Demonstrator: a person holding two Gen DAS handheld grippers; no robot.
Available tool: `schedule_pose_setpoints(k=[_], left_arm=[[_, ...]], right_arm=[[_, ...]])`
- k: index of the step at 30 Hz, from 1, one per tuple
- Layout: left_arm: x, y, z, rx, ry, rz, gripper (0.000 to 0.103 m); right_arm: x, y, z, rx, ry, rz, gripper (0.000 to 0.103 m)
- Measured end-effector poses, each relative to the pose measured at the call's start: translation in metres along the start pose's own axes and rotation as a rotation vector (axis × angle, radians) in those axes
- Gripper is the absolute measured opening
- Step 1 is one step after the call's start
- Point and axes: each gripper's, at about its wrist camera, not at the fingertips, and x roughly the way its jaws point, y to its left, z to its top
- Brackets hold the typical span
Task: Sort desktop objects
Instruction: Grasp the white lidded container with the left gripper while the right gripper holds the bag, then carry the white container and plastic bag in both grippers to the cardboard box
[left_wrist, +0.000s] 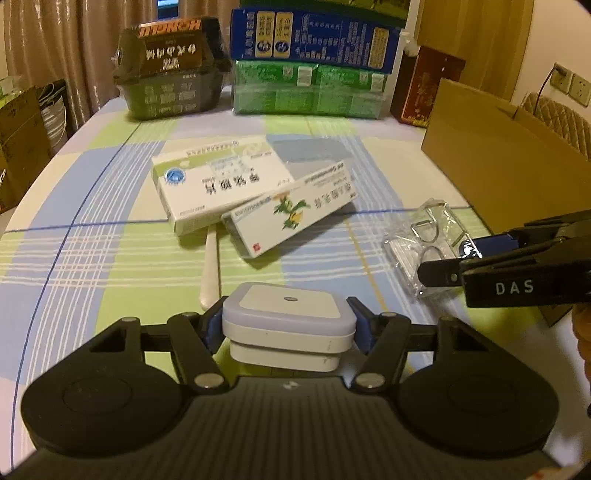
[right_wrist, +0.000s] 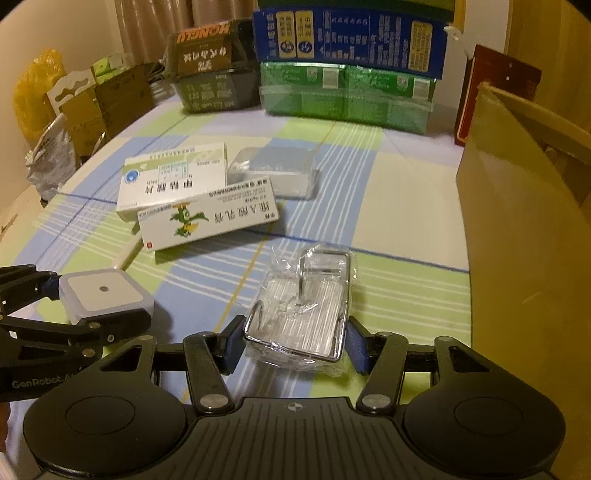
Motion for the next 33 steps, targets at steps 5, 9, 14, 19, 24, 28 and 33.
schedule_pose_setpoints(k=[5, 9, 14, 19, 24, 28, 33], left_arm=[[-0.011, -0.001, 0.004, 0.000, -0.031, 0.000, 0.061], [-0.021, -0.005, 0.009, 0.008, -0.045, 0.003, 0.061], [-0.043, -0.014, 0.017, -0.007, -0.062, -0.005, 0.061], [-0.071, -0.030, 0.024, -0.012, -0.095, -0.028, 0.061], [-0.095, -0.056, 0.034, -0.006, -0.123, -0.070, 0.061], [-0.109, -0.085, 0.043, 0.026, -0.138, -0.113, 0.061], [-0.119, -0.132, 0.059, 0.080, -0.158, -0.173, 0.061]], right_arm=[[-0.011, 0.000, 0.003, 0.000, -0.036, -0.011, 0.053], [-0.027, 0.003, 0.004, 0.006, -0.066, -0.021, 0.053], [-0.059, 0.007, 0.005, 0.010, -0.104, -0.032, 0.053], [-0.108, 0.003, 0.014, 0.013, -0.179, -0.038, 0.053], [-0.157, -0.011, 0.016, 0.007, -0.239, -0.071, 0.053], [-0.191, -0.042, 0.010, 0.039, -0.264, -0.131, 0.053], [-0.219, -0.087, -0.004, 0.095, -0.266, -0.202, 0.053]])
